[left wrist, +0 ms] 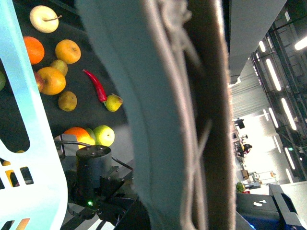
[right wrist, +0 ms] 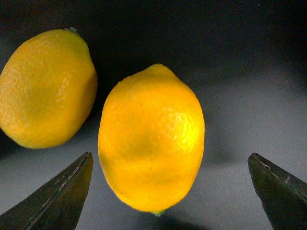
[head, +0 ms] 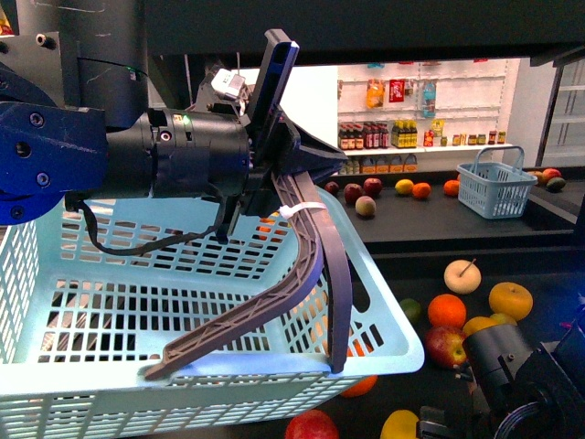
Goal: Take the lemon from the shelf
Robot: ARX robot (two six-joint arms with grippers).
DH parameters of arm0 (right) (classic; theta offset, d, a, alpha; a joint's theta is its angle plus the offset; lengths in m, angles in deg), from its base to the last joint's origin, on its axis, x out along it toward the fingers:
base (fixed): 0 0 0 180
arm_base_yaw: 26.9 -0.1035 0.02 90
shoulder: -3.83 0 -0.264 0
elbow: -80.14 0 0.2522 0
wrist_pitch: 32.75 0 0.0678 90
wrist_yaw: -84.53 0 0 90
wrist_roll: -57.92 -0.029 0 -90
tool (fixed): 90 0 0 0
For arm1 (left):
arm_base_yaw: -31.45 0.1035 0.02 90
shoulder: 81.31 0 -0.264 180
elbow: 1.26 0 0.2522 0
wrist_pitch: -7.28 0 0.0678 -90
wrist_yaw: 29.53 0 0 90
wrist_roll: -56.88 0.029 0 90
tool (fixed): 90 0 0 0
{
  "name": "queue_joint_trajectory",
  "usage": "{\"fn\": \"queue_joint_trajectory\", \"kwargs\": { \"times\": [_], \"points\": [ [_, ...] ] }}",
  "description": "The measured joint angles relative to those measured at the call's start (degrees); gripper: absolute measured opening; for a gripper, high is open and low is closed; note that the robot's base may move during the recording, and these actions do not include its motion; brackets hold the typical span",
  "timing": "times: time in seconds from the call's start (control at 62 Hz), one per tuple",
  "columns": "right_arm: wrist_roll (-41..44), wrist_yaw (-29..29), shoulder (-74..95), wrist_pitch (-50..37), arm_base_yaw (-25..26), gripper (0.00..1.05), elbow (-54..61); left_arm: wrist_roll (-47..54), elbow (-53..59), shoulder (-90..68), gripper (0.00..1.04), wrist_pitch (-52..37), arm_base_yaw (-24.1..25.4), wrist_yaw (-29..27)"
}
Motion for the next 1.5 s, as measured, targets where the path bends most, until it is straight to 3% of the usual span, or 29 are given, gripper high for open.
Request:
{"fn": "queue_joint_trajectory", "kwargs": {
  "times": [0.693, 0.903, 0.951, 1.257, 1.322, 1.499],
  "points": [
    [0.26, -0.7, 8.68, 3.98, -0.2, 0.97, -12.57, 0.0, 0.0, 0.0, 0.06, 0.0, 0.0, 0.02],
    [0.26, 0.13, 9.49, 4.2, -0.22, 0.69, -13.38, 0.0, 0.0, 0.0, 0.06, 0.0, 0.0, 0.0],
    [0.24, 0.28, 9.49, 4.35, -0.22, 0.66, -13.35, 0.0, 0.0, 0.0, 0.06, 0.0, 0.0, 0.0],
    [-0.48, -1.07, 6.71, 2.19, 1.29, 0.65, -8.98, 0.0, 0.0, 0.0, 0.06, 0.0, 0.0, 0.0],
    [0.59, -3.02, 4.04, -1.16, 1.79, 0.65, -6.1, 0.0, 0.0, 0.0, 0.06, 0.0, 0.0, 0.0],
    [0.0, 0.31, -10.23, -11.45, 3.37, 0.64, 2.93, 0.02, 0.0, 0.0, 0.06, 0.0, 0.0, 0.0]
  ]
}}
